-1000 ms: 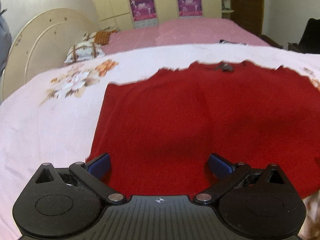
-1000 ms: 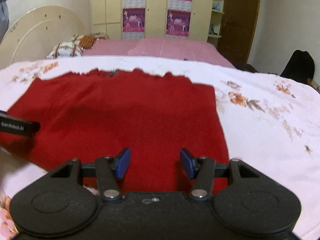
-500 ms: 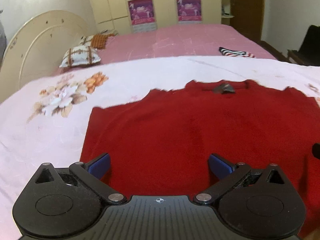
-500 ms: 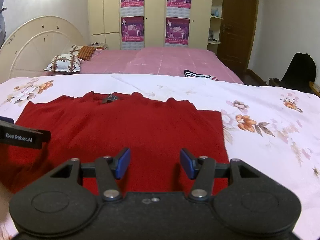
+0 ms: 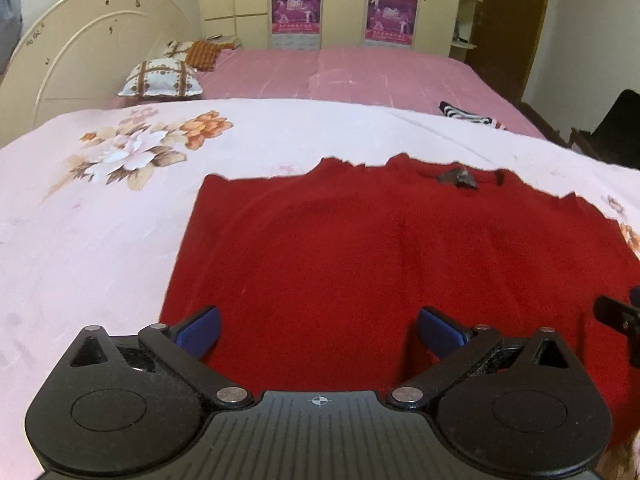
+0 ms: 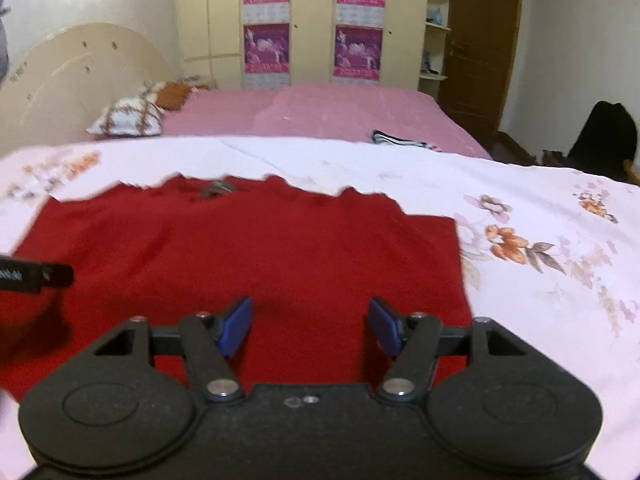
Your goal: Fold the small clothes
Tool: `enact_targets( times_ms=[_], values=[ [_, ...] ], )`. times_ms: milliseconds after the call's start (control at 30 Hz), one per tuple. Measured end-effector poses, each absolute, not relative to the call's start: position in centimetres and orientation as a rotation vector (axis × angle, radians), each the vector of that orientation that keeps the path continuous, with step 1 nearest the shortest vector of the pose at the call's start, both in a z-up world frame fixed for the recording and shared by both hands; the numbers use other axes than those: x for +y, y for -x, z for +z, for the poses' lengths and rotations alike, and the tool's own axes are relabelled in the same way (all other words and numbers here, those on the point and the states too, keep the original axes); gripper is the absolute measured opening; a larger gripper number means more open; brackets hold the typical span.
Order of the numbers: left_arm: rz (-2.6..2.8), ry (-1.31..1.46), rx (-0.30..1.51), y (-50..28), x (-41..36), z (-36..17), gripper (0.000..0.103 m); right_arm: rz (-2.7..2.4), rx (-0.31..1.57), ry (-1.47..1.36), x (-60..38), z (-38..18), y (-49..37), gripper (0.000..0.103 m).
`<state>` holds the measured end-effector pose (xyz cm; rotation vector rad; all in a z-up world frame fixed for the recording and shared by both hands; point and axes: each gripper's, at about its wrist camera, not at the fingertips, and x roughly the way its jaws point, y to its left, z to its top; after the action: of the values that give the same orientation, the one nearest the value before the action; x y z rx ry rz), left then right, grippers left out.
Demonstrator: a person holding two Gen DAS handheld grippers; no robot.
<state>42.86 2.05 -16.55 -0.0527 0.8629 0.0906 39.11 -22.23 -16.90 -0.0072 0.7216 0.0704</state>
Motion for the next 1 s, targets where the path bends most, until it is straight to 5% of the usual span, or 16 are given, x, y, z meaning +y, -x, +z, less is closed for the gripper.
enact_targets(
  times_ms=[500,1000],
  values=[
    [0.093,0.005,0.918,-38.0,2.8,-17.0,0.103,0.143,0.826,0.047,-17.7,-17.9,-36.8,0.062],
    [0.048,0.294,0.964,-33.8,5.6,-18.4,0.103,0.151,0.771,-0.006,-17.6,-16.3,-34.7,0.063]
  ],
)
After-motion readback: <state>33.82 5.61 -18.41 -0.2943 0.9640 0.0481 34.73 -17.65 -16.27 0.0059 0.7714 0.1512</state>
